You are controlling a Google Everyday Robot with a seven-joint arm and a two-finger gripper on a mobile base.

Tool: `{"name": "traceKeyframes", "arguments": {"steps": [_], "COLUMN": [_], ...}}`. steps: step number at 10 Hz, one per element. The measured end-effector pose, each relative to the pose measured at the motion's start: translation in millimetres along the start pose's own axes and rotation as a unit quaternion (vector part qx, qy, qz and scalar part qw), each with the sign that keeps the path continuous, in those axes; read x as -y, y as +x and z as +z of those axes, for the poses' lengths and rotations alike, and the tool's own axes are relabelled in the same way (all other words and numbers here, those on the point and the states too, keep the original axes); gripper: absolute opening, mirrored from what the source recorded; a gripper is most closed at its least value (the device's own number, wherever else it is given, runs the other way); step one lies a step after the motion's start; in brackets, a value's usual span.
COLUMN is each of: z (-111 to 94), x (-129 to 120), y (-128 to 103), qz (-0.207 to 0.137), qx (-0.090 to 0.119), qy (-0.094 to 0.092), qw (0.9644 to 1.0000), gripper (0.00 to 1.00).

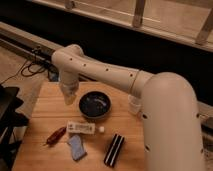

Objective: Knock the bottle over

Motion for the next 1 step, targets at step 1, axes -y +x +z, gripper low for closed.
{"name": "traceKeyframes", "arguments": {"steps": [1], "z": [-2.0], "x": [-1.0], "y": [1.5], "qz": [0.000], "qx": [0.000], "qy": [0.002], "qw": [1.0000], "gripper": [0.00]}}
